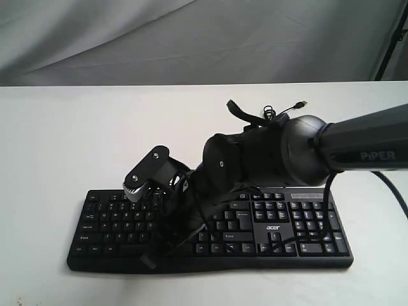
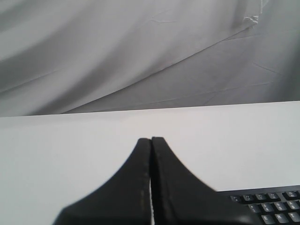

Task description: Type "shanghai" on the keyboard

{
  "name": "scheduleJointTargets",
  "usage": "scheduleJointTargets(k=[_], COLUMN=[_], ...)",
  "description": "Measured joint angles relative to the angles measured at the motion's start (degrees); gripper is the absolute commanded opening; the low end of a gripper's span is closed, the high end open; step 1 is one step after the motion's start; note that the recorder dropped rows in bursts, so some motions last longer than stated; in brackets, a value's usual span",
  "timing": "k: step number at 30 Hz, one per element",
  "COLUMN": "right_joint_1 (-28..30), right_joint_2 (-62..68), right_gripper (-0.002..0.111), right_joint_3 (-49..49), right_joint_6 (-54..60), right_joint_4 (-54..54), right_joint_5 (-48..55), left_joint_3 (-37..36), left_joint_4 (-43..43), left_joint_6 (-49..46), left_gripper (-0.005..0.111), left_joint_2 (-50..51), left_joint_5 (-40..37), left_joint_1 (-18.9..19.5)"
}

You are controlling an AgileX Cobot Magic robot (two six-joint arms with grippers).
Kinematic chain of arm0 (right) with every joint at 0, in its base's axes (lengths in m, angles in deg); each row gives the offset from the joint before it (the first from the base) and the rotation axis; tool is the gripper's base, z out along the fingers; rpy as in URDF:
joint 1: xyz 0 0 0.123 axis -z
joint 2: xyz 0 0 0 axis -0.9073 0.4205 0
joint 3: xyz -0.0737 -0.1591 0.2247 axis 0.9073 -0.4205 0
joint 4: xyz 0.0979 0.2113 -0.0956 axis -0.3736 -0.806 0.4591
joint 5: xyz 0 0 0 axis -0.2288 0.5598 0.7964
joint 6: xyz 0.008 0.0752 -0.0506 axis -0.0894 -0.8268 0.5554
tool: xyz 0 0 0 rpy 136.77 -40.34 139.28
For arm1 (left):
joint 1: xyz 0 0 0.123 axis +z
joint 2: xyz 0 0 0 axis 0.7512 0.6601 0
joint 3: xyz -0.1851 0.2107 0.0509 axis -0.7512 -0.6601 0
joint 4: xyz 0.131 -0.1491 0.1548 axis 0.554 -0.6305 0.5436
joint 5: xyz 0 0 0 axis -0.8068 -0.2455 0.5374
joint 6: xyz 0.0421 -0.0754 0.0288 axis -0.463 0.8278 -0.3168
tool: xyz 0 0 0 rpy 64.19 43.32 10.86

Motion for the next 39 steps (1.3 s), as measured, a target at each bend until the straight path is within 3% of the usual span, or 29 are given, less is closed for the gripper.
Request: scheduleJointTargets(k=[22,34,39], right_joint_1=[0.0,0.0,0.0], right_joint_2=[1.7,4.1,6.0], right_gripper=[0.0,0.0,0.0], right_joint_3=[0.1,11.3,11.8], right_joint_6=[0.7,0.7,0.7], right_joint_4=[-0.8,1.7,1.8], right_joint_5=[-1.7,3.8,5.1], left_joint_3=[0.0,0.0,0.0], left_joint_4=[0.0,0.0,0.0], left_joint_6=[0.0,0.0,0.0], left_gripper=[0.0,0.0,0.0], left_joint_2=[0.0,0.0,0.0], left_joint_5=[0.0,0.0,0.0], left_joint_1=[0.0,0.0,0.0])
